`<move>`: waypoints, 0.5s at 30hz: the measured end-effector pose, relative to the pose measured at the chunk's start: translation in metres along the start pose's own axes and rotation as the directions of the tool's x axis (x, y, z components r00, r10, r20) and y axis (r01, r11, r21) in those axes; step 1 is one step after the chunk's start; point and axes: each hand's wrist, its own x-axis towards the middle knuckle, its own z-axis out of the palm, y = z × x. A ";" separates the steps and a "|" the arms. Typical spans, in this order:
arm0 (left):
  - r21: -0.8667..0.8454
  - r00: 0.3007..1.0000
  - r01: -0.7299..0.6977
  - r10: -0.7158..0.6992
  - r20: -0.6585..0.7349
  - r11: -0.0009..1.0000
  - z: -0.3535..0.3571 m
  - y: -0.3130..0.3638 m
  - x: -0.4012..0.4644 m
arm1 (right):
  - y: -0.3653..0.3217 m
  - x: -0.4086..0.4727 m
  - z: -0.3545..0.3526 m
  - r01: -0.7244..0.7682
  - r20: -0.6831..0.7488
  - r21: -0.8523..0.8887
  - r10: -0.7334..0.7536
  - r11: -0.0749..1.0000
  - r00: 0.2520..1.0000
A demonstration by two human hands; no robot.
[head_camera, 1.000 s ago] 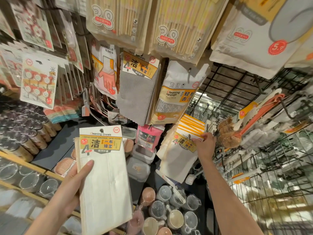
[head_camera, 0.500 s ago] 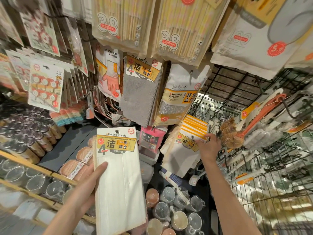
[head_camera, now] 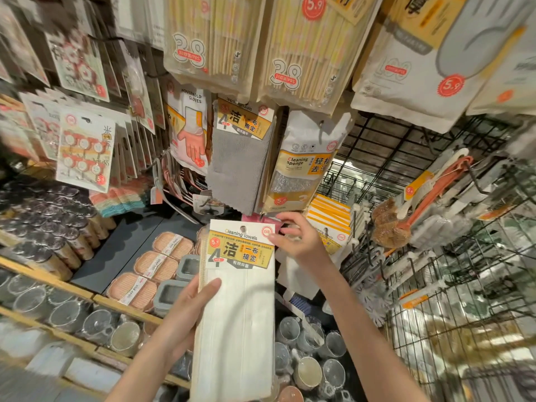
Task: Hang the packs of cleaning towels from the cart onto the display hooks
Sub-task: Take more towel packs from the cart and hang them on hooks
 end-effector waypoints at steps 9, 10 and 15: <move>-0.008 0.999 0.034 -0.034 0.018 0.999 0.008 -0.008 -0.009 | 0.008 -0.018 0.009 -0.123 0.029 0.127 0.120 0.984 0.992; -0.011 0.999 0.037 -0.037 0.005 0.999 0.009 -0.009 -0.009 | 0.009 -0.019 0.008 -0.128 0.014 0.126 0.127 0.984 0.992; 0.017 0.998 0.068 -0.067 -0.016 0.998 0.018 -0.010 -0.006 | 0.017 -0.026 0.001 -0.159 -0.100 0.071 0.165 0.985 0.981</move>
